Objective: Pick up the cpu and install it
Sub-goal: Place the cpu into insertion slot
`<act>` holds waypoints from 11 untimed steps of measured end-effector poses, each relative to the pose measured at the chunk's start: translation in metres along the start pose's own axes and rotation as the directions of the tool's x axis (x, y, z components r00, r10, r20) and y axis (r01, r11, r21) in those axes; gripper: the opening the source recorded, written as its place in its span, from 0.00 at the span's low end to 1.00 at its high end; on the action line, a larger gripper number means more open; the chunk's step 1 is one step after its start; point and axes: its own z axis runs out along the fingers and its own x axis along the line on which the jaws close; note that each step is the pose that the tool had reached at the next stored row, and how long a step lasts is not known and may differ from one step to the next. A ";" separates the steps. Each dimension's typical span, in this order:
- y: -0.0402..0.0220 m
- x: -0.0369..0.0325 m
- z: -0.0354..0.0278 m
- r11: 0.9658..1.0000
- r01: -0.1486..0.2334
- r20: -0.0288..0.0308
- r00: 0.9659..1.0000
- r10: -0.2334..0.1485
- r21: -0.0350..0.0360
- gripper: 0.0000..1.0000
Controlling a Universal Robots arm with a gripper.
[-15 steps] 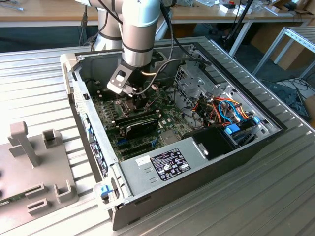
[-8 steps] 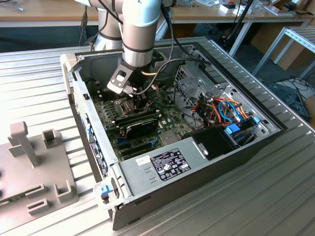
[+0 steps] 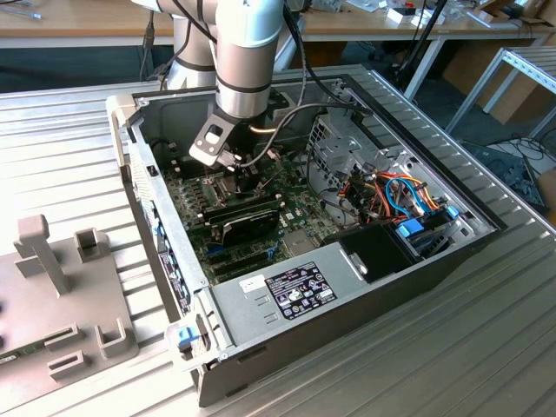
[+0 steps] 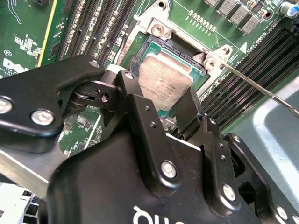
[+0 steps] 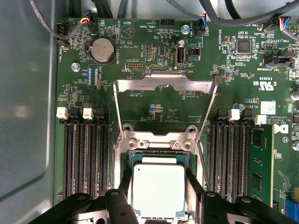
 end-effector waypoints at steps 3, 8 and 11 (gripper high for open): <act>0.0000 0.0000 0.0001 1.000 0.000 0.000 1.000 0.000 0.000 0.55; 0.0000 0.0000 0.0002 1.000 0.000 0.000 1.000 0.000 0.000 0.55; 0.0003 0.0004 0.0010 1.000 0.000 -0.002 1.000 0.000 -0.002 0.61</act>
